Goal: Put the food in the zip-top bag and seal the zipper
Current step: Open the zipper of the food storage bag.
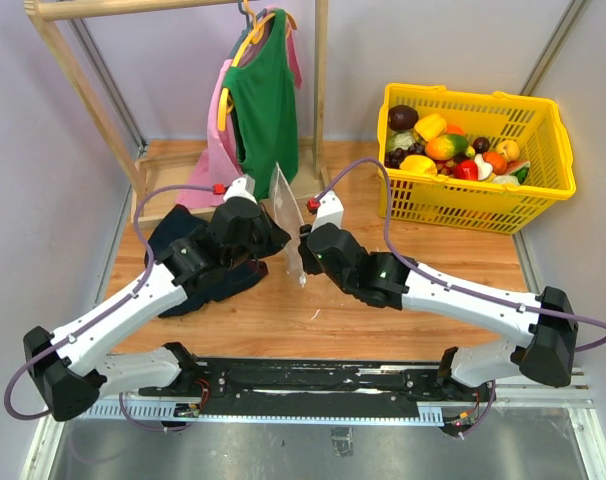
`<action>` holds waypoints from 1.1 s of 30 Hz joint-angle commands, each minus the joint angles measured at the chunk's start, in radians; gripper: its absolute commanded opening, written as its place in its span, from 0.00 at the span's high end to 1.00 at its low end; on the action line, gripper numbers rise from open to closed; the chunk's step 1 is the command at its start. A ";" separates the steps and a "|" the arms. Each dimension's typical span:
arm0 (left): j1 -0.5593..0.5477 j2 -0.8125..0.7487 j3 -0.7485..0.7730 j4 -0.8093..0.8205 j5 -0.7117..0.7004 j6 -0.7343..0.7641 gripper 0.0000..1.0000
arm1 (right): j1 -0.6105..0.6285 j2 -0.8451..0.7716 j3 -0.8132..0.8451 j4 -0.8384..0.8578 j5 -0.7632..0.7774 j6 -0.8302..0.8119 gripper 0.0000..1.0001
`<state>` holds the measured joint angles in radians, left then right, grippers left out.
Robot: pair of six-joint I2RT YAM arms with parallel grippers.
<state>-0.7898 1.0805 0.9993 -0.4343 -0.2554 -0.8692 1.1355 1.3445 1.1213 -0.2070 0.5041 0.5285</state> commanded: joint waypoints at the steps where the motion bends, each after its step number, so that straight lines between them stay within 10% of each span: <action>1: -0.014 0.041 0.150 -0.184 -0.049 0.099 1.00 | -0.017 -0.014 0.091 0.009 -0.021 -0.048 0.72; 20: -0.015 0.176 0.499 -0.528 -0.090 0.267 1.00 | -0.112 0.110 0.283 -0.016 -0.241 -0.034 0.64; 33: -0.015 0.179 0.454 -0.536 -0.094 0.271 1.00 | -0.210 0.045 0.070 -0.056 -0.195 0.038 0.99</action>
<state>-0.7956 1.2652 1.4582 -0.9577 -0.3325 -0.6151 0.9558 1.4303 1.2392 -0.2195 0.2848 0.5323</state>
